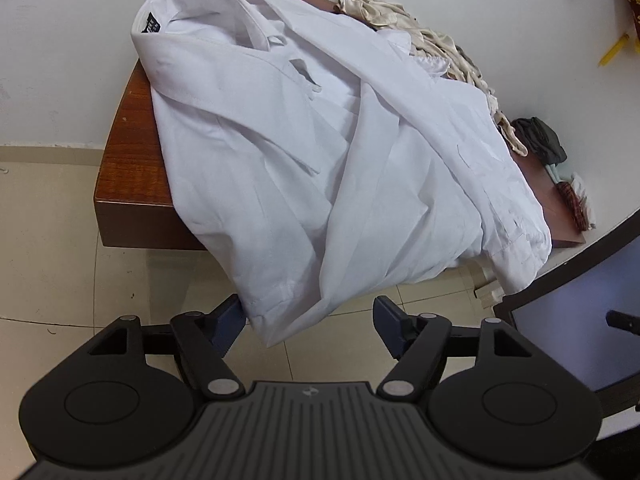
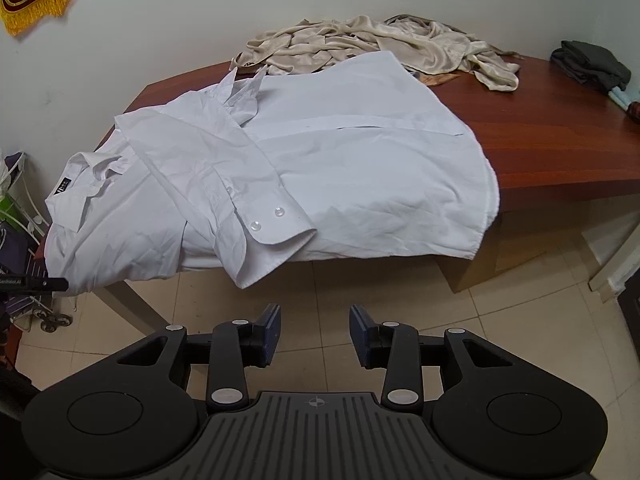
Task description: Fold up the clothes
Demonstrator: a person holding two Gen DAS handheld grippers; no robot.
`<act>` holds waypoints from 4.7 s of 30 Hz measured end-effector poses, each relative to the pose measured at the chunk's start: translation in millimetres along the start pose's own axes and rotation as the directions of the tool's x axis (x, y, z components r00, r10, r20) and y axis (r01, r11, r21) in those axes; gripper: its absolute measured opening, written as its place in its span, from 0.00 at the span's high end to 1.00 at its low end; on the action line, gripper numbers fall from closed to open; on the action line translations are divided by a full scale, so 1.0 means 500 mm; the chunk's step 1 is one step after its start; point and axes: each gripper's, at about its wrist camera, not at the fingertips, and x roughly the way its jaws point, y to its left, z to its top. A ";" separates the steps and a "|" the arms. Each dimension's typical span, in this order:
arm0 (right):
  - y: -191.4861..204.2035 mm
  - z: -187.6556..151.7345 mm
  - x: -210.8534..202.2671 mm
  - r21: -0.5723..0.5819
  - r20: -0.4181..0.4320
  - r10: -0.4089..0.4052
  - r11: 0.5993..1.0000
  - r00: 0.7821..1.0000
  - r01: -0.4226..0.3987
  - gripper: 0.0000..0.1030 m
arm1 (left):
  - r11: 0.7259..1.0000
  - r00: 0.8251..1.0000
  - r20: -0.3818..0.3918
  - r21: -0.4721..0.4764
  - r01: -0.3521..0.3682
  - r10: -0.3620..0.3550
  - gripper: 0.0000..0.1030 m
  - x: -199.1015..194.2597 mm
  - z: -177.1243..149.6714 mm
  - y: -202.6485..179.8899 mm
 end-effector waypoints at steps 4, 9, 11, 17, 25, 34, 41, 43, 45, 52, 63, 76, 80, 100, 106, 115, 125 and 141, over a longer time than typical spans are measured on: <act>-0.025 -0.015 -0.031 0.011 0.022 -0.003 1.000 1.000 0.003 0.60 | 0.999 0.999 0.030 0.034 -0.038 0.037 0.25 -0.017 -0.013 -0.021; -0.066 -0.020 -0.023 0.033 0.059 -0.013 0.999 0.998 0.011 0.59 | 0.998 0.997 0.048 -0.043 -0.054 0.056 0.24 -0.012 -0.024 -0.019; -0.080 -0.020 -0.014 0.040 0.071 -0.018 0.999 0.997 0.015 0.59 | 0.997 0.998 0.049 -0.067 -0.048 0.051 0.24 0.001 -0.024 -0.020; -0.136 -0.040 0.054 0.155 0.145 0.009 0.987 0.989 -0.032 0.51 | 0.985 0.994 0.114 -0.172 0.019 0.001 0.26 0.026 -0.022 -0.004; -0.262 -0.124 0.233 0.530 0.379 0.100 0.791 0.920 -0.305 0.34 | 0.946 0.968 0.247 -0.301 0.122 -0.047 0.80 -0.006 -0.052 0.038; -0.407 -0.232 0.410 0.710 0.629 0.058 0.362 0.775 -0.604 0.24 | 0.947 0.952 0.296 -0.278 0.160 -0.075 0.62 -0.001 -0.067 0.043; -0.414 -0.289 0.516 0.668 0.738 -0.016 0.152 0.674 -0.728 0.23 | 0.922 0.918 0.370 -0.288 0.259 -0.142 0.36 0.032 -0.068 0.049; -0.411 -0.292 0.532 0.645 0.763 -0.046 0.123 0.645 -0.754 0.23 | 0.910 0.908 0.391 -0.306 0.280 -0.148 0.36 0.035 -0.074 0.055; -0.409 -0.290 0.544 0.622 0.783 -0.064 0.105 0.618 -0.776 0.23 | 0.902 0.901 0.402 -0.312 0.300 -0.161 0.36 0.038 -0.077 0.062; -0.396 -0.255 0.555 0.549 0.835 -0.049 0.104 0.547 -0.829 0.26 | 0.905 0.887 0.416 -0.271 0.328 -0.197 0.36 0.048 -0.072 0.070; -0.416 -0.192 0.410 0.541 0.835 0.013 0.156 0.550 -0.826 0.92 | 0.860 0.860 0.461 -0.325 0.394 -0.220 0.90 -0.015 -0.057 0.055; -0.337 0.094 0.195 0.871 0.486 -0.031 0.093 0.873 -0.482 0.94 | 0.815 0.945 0.325 -0.552 0.177 0.015 0.92 -0.113 0.135 -0.050; -0.331 0.175 0.194 0.912 0.408 -0.069 0.065 0.910 -0.404 0.94 | 0.759 0.964 0.234 -0.649 0.057 0.127 0.93 -0.088 0.175 -0.043; -0.355 0.486 0.438 0.946 -0.065 -0.199 0.298 0.978 0.124 0.80 | 0.305 0.924 0.010 -0.945 -0.116 0.381 0.92 -0.001 0.311 0.036; -0.409 0.543 0.442 0.831 -0.022 -0.208 0.541 0.978 0.134 0.72 | 0.269 0.867 0.074 -0.961 -0.072 0.493 0.81 0.006 0.314 0.027; -0.426 0.585 0.423 0.336 0.061 0.046 0.940 0.997 -0.064 0.49 | 0.519 0.829 0.234 -0.851 -0.077 0.507 0.60 0.001 0.393 -0.030; -0.373 0.588 0.519 -0.240 -0.080 0.337 0.907 0.938 -0.346 0.25 | 0.627 0.823 0.200 -0.746 -0.224 0.532 0.52 0.031 0.369 -0.139; -0.370 0.558 0.631 -0.142 -0.249 0.513 0.820 0.822 -0.555 0.39 | 0.845 0.891 0.195 -0.449 -0.289 0.409 0.52 0.114 0.354 -0.305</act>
